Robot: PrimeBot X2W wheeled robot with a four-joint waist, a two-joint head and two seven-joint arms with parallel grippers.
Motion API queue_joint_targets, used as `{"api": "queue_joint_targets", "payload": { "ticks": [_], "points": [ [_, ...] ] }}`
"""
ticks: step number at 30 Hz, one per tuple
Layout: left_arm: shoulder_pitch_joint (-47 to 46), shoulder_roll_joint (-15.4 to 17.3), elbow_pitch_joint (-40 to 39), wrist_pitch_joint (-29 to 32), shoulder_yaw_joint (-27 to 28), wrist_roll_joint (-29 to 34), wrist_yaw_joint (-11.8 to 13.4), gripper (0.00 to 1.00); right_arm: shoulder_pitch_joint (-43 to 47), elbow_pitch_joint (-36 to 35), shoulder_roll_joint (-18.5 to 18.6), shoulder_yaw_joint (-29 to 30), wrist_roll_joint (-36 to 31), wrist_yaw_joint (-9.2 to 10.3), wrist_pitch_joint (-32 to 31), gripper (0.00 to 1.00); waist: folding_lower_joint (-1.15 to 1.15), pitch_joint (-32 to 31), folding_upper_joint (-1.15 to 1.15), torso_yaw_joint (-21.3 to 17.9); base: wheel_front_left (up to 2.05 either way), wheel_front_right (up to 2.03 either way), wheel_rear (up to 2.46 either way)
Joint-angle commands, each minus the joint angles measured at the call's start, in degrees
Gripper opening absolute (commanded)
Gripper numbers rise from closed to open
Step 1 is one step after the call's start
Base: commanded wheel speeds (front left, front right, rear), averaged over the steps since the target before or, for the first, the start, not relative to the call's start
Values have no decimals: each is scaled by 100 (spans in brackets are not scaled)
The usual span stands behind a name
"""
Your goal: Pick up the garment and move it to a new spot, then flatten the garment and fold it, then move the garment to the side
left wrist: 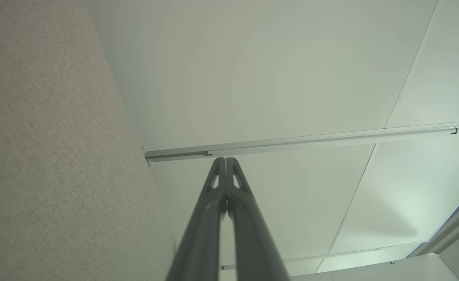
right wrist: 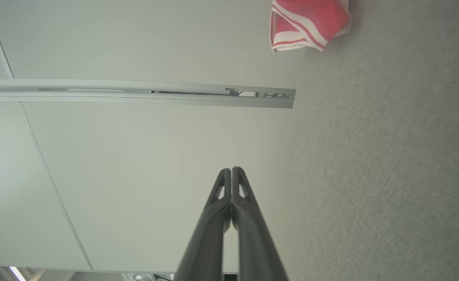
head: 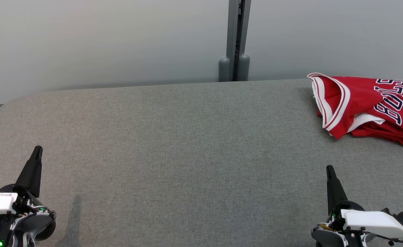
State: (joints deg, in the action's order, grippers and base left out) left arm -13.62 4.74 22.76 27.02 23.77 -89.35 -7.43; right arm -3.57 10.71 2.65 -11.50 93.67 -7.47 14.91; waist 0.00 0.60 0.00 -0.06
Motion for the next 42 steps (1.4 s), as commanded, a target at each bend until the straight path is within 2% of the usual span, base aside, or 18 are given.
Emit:
{"api": "queue_joint_targets", "payload": {
  "ticks": [1, 42],
  "points": [
    [-95, 38, 2, -7, 12, -17, -17, 0, -42, -3, 31, 13, 6, -4, 16, 0, 0, 0, 0, 0, 0, 0, 0],
    [-84, 54, 0, -31, -18, -50, -17, 0, -42, -2, 32, 14, 7, -4, 15, 0, 0, 0, 0, 0, 0, 0, 0]
  ]
}}
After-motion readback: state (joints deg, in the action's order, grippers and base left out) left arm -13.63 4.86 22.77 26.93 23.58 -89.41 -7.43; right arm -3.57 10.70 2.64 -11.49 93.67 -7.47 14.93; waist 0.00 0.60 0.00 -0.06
